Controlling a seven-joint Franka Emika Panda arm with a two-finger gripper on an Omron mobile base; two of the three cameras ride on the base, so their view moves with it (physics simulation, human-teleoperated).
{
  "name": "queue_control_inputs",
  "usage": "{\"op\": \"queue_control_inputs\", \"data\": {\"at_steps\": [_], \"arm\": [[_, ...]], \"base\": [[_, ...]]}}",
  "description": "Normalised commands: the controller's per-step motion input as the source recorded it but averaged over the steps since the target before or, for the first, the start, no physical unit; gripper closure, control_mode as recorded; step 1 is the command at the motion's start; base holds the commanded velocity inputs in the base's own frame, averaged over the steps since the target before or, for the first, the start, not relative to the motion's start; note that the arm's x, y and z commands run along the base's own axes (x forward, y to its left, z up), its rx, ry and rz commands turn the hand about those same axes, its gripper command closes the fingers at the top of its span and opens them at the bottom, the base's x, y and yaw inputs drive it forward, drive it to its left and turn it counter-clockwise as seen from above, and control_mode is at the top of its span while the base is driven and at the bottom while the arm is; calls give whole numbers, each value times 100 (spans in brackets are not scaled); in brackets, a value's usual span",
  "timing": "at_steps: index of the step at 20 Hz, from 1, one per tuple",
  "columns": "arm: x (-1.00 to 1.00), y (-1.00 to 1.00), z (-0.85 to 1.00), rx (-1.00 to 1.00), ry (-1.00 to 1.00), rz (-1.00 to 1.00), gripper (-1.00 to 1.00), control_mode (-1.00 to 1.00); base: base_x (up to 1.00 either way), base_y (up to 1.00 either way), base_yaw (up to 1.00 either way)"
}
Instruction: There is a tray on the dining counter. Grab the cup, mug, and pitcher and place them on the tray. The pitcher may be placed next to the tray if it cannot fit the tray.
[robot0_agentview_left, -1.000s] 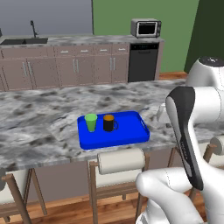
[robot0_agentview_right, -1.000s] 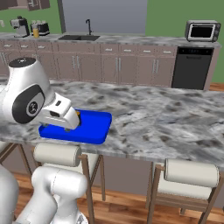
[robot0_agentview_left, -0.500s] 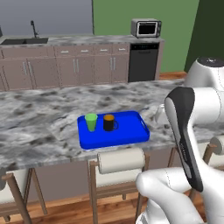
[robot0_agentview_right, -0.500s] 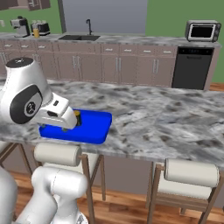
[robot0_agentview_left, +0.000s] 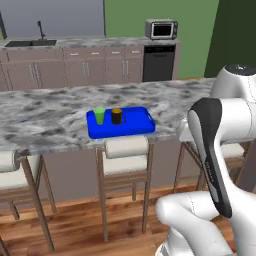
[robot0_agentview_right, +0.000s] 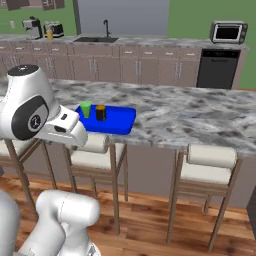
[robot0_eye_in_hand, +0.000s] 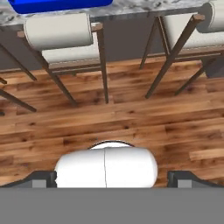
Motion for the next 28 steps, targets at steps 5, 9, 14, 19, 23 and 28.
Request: {"op": "queue_control_inputs", "data": {"at_steps": [5,9,14,19,23,28], "arm": [[0,0,0,0,0,0,-100,100],[0,0,0,0,0,0,-100,100],[0,0,0,0,0,0,-100,100],[0,0,0,0,0,0,-100,100],[0,0,0,0,0,0,-100,100],[0,0,0,0,0,0,-100,100]], "base": [[-100,82,0],[-87,100,-4],[-50,100,-9],[-26,100,-11],[-9,100,-12],[-1,100,-13]]}}
